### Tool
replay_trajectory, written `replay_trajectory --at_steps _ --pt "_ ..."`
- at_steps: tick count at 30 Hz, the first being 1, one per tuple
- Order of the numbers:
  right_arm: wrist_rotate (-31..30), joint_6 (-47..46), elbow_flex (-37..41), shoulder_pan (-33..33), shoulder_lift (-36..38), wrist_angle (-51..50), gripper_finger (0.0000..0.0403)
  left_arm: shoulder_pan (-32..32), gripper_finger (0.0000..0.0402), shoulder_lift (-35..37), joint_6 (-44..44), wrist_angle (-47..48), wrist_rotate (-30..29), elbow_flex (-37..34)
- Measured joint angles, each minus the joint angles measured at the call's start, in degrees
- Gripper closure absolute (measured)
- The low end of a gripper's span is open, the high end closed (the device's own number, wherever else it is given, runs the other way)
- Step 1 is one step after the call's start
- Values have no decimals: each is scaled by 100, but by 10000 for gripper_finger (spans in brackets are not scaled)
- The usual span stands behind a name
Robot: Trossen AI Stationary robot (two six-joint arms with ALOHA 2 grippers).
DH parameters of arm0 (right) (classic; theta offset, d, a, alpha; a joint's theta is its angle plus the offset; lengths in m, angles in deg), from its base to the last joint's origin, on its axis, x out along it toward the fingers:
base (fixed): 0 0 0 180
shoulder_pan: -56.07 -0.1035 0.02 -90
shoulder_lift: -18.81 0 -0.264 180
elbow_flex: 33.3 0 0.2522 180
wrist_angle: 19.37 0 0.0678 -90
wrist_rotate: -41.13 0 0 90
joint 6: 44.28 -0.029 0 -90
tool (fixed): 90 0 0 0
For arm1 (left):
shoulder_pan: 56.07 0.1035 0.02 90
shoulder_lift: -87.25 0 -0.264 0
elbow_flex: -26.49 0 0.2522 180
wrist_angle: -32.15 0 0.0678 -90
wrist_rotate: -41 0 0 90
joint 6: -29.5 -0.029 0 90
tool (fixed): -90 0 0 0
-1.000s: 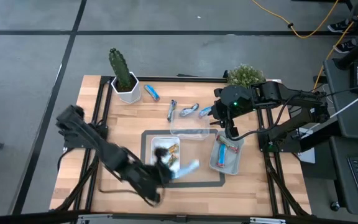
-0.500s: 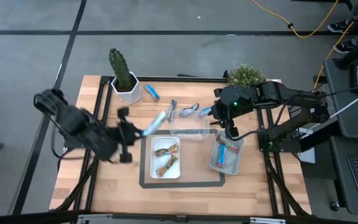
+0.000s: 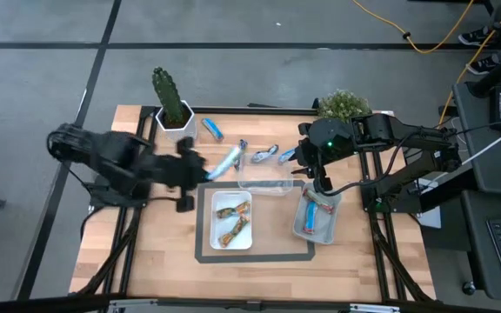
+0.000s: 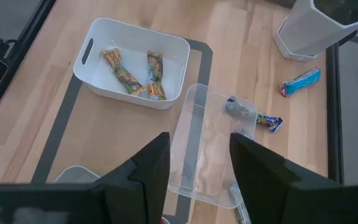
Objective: Pick and place Granola Bars by type
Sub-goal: Put the orange granola bar into the white bin
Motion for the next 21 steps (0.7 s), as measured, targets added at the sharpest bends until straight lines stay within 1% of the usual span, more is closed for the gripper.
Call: replay_trajectory --at_steps 3,6,9,12,15,21 --pt "0 0 0 1 0 14 234 347 379 -390 -229 -58 378 -3" --pt "0 0 0 2 0 15 234 661 377 -682 -247 -240 525 -2" --pt "0 2 0 0 0 13 234 881 375 -861 59 -475 690 -4" --pt "0 22 0 0 0 13 234 974 377 -1046 712 -604 802 -1" --pt "0 14 1 1 0 13 234 845 380 -1306 1476 -594 807 -1" --pt "-1 5 2 0 0 11 234 229 376 -1877 2394 -594 945 -4"
